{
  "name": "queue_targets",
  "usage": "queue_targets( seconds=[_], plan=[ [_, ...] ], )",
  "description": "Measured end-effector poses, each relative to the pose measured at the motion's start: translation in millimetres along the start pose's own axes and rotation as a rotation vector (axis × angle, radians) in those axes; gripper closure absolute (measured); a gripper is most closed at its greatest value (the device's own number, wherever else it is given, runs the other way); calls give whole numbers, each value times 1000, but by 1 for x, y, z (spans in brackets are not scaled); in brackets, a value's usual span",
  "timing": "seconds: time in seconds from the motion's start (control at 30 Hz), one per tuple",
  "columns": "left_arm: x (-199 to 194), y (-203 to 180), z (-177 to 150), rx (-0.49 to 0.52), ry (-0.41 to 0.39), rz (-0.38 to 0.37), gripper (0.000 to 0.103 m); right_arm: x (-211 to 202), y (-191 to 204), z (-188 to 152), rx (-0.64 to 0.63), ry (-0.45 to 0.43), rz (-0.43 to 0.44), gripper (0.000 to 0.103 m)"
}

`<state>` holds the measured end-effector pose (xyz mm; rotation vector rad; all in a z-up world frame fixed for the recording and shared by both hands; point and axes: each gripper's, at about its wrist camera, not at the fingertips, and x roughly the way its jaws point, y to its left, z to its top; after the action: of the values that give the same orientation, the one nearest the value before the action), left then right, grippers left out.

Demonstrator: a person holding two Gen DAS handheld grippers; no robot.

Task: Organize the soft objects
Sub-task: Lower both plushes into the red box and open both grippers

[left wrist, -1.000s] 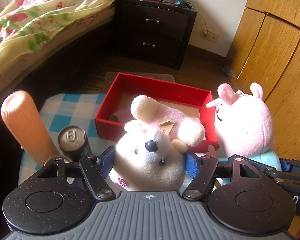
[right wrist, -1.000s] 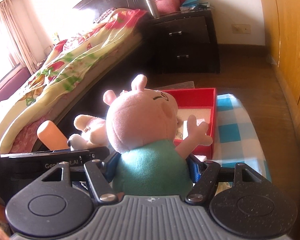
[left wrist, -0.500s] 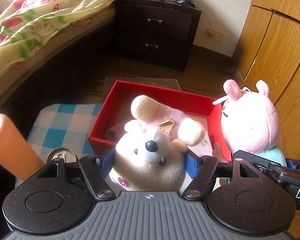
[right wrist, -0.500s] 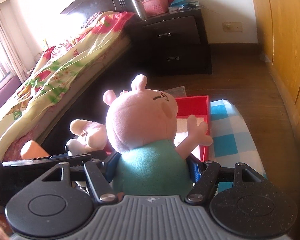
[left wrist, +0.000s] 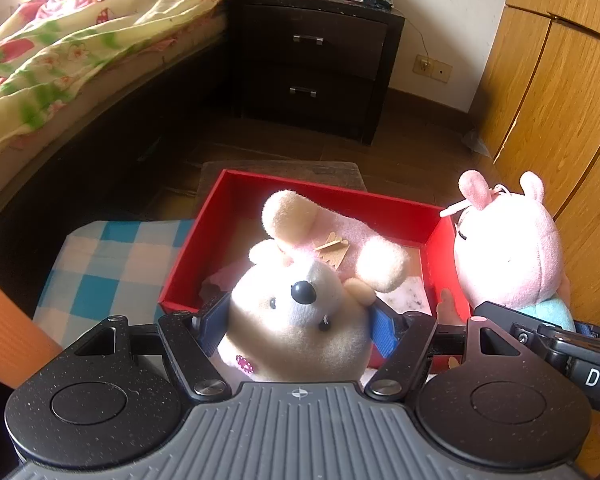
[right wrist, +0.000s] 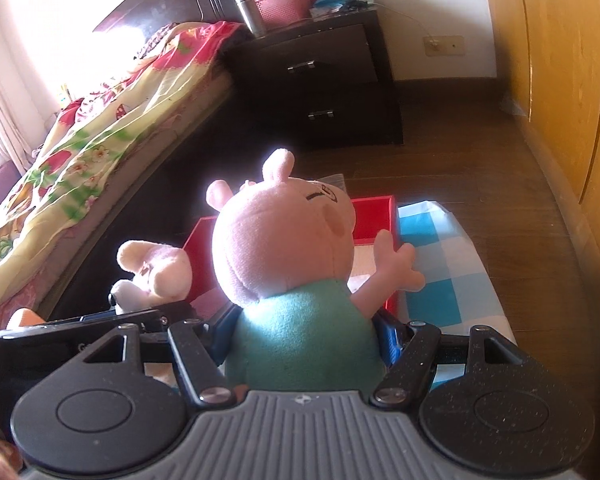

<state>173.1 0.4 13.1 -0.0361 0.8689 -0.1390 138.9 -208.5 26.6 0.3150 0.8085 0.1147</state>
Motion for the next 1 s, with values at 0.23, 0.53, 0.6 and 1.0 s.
queue_targets(
  seconds=[0.23,0.53,0.6,1.0],
  plan=[
    [14,2,9,-6,1,4,33,14,1,7,-3,-1,-7,57],
    [45,11,18,-45,18,-6,33,38,-5,22,30,-12,-6,57],
    [52,12,20,-56,21,-12,33,45,-6,25,39,-11,0,57],
    [80,14,25,-83,31,-11,26,90,-19,33,104,-19,0,54]
  ],
)
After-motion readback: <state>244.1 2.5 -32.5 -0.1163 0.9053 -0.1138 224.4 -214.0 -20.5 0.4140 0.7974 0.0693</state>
